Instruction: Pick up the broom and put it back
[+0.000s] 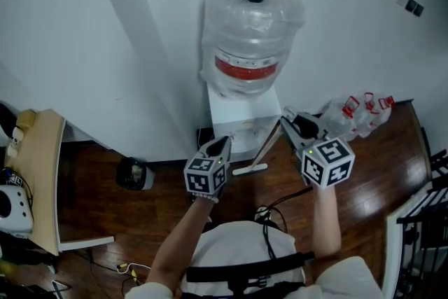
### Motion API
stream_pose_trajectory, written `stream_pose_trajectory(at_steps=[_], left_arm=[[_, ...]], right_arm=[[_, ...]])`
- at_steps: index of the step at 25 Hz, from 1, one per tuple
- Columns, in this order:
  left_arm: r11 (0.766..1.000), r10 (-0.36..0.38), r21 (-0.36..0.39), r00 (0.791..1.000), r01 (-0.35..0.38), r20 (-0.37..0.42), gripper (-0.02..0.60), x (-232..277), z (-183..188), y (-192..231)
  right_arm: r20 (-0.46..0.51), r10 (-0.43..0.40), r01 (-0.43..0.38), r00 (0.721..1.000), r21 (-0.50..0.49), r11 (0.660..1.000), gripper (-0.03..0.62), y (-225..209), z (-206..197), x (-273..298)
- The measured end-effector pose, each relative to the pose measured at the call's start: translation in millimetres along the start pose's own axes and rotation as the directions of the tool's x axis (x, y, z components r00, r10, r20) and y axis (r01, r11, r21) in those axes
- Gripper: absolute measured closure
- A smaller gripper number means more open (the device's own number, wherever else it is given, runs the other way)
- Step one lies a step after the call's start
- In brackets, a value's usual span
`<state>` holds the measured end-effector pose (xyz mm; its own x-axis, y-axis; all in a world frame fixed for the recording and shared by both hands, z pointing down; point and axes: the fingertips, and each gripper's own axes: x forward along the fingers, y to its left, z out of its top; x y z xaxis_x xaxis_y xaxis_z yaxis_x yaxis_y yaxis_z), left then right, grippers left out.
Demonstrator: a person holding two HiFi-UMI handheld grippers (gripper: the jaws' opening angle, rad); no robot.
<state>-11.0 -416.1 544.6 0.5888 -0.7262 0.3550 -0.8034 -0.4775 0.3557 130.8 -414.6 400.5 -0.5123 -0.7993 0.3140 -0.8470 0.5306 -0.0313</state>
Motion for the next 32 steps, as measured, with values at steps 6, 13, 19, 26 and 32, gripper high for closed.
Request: stream_pose_trajectory(at_steps=[6, 13, 19, 26, 32], left_arm=[[1.0, 0.007, -0.007, 1.0, -0.007, 0.003, 0.594, -1, -1, 2], [1.0, 0.008, -0.01, 1.0, -0.008, -0.002, 0.594, -3, -4, 1], [1.0, 0.014, -0.01, 1.0, -0.014, -0.011, 0.594, -5, -10, 0], [0.999, 0.031, -0.015, 0.999, -0.031, -0.019, 0.594, -10, -17, 3], [0.998, 0.055, -0.013, 0.998, -0.056, -0.021, 0.594, -16, -19, 8]], right_arm=[[-0.035, 0.001, -0.001, 0.999, 0.004, 1.0, 0.471, -2, -17, 7], [-0.149, 0.026, -0.02, 0.989, 0.041, 0.999, 0.47, -7, -93, 30], [-0.295, 0.062, -0.042, 0.953, 0.073, 0.996, 0.47, -13, -182, 57], [-0.425, 0.075, -0.037, 0.902, 0.099, 0.994, 0.468, -17, -248, 88], [-0.415, 0.076, -0.043, 0.906, 0.088, 0.995, 0.467, -21, -246, 122]])
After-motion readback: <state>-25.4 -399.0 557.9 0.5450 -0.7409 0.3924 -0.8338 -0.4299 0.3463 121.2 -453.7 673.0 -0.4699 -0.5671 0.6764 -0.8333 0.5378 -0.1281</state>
